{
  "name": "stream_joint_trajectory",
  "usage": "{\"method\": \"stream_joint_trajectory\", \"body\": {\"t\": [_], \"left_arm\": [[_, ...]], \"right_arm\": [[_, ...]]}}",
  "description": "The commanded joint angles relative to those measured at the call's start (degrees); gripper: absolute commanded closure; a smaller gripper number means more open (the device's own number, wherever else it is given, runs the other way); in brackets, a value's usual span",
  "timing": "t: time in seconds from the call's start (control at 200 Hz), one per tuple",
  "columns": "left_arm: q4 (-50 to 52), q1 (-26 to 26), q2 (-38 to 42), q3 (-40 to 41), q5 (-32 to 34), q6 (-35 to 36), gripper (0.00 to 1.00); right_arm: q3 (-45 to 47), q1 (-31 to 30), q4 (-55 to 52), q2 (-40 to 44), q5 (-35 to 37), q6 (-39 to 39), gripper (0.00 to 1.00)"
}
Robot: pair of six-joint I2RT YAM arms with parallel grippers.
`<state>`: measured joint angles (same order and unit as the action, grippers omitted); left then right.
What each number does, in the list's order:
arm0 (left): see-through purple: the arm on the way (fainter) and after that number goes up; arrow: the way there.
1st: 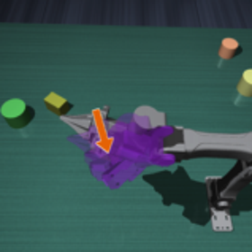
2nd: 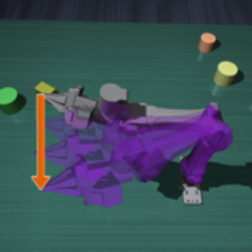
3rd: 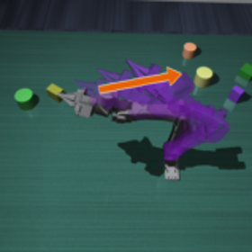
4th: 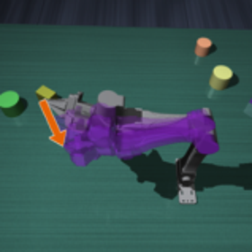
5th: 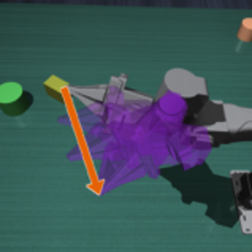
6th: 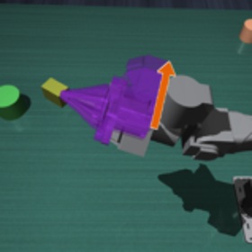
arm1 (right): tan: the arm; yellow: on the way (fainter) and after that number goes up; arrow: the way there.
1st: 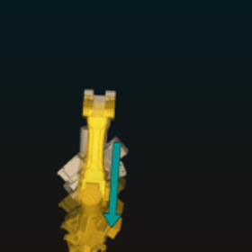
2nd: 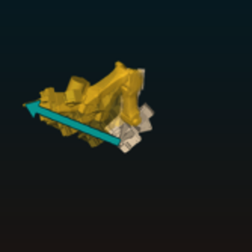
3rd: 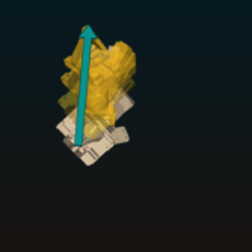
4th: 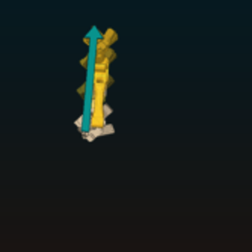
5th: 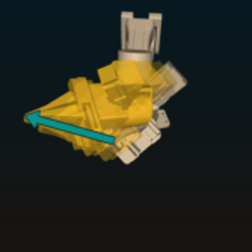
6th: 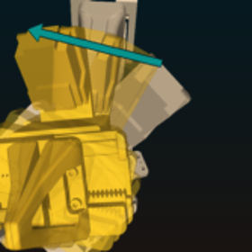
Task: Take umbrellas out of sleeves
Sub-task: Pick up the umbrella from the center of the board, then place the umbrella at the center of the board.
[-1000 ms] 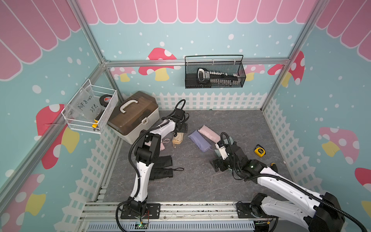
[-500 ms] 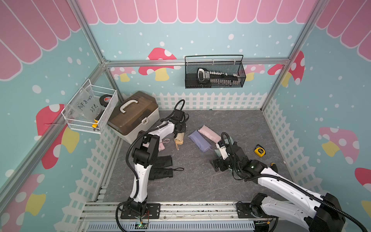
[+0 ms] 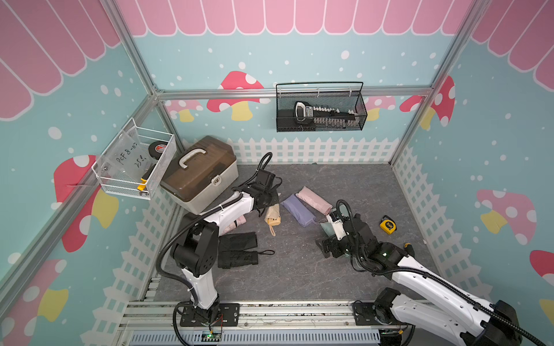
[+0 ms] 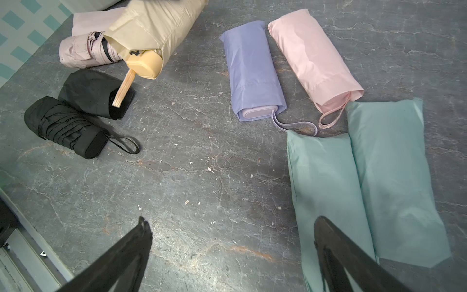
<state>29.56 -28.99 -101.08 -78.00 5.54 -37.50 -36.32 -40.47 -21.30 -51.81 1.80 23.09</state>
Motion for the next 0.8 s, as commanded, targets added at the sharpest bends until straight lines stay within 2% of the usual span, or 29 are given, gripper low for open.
{"method": "stream_joint_trajectory", "body": {"t": [0.0, 0.075, 0.145, 0.225, 0.325, 0.41, 0.586, 0.796], "left_arm": [[6.17, -5.92, 4.86, 0.27, 12.03, -11.47, 1.00], [10.94, -10.35, 5.87, 0.72, 17.03, -19.79, 1.00], [10.42, -13.79, 5.91, 2.84, 14.41, -26.16, 1.00], [9.84, -16.89, 3.99, 2.77, 9.87, -29.55, 1.00], [9.92, -20.19, 3.07, 2.77, 11.17, -34.34, 1.00], [9.98, -21.82, 2.90, 2.55, 15.21, -35.13, 1.00], [11.55, -21.81, 0.83, 1.39, 16.67, -34.44, 1.00], [11.52, -21.37, -2.98, -1.38, 13.15, -30.78, 0.98]], "right_arm": [[1.52, 0.38, -2.28, 2.07, -0.66, 1.23, 0.02], [2.01, 0.39, -3.18, 3.25, -0.88, 1.76, 0.02], [2.29, 0.39, -4.23, 4.44, -1.02, 2.30, 0.02], [2.75, 0.39, -5.43, 6.38, -1.11, 3.02, 0.03], [3.91, 0.39, -6.27, 8.77, -1.45, 4.34, 0.04], [5.00, 0.38, -6.63, 10.08, -1.89, 5.15, 0.04], [6.06, 0.39, -6.74, 9.66, -2.33, 5.91, 0.04], [5.87, 0.39, -6.20, 8.19, -1.10, 4.87, 0.04]]}}
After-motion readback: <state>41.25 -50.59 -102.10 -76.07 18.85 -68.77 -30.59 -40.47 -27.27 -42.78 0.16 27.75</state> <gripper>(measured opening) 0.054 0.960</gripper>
